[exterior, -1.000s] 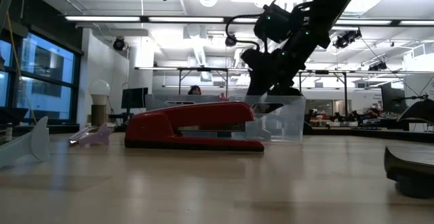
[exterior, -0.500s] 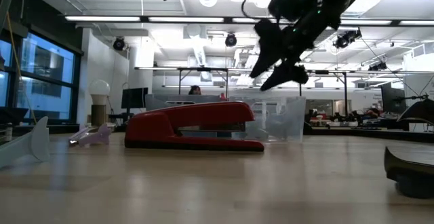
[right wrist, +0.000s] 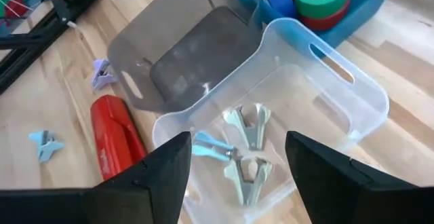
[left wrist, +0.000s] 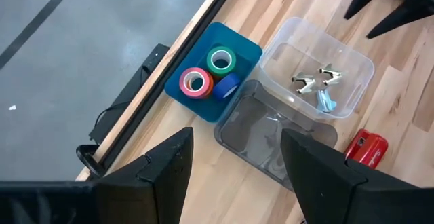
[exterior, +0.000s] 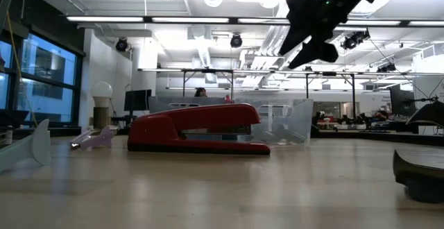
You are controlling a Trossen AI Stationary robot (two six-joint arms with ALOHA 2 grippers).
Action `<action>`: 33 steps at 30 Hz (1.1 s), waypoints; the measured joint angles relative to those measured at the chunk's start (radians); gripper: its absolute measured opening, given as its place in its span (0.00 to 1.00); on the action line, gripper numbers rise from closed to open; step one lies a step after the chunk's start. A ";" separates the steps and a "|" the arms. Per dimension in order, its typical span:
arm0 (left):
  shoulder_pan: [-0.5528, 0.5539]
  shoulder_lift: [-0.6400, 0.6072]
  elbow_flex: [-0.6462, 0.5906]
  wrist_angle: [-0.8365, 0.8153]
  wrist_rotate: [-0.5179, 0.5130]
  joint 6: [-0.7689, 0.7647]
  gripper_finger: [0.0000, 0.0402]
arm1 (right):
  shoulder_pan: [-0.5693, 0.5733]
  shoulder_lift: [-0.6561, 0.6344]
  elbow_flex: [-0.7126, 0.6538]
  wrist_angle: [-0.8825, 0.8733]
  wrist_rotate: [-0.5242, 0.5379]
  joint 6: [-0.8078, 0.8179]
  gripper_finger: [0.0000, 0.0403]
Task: Pick and place Stapler, Stapler remover, tape
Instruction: Put the purple staple remover into the transparent bin
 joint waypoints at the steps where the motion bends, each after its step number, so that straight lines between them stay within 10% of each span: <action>1: 0.000 0.000 0.000 0.000 0.000 -0.004 0.55 | 0.006 -0.011 0.000 -0.010 0.003 0.009 0.57; 33: 0.001 0.000 0.000 0.000 -0.040 -0.017 0.55 | 0.180 -0.242 0.000 -0.126 0.103 0.040 0.57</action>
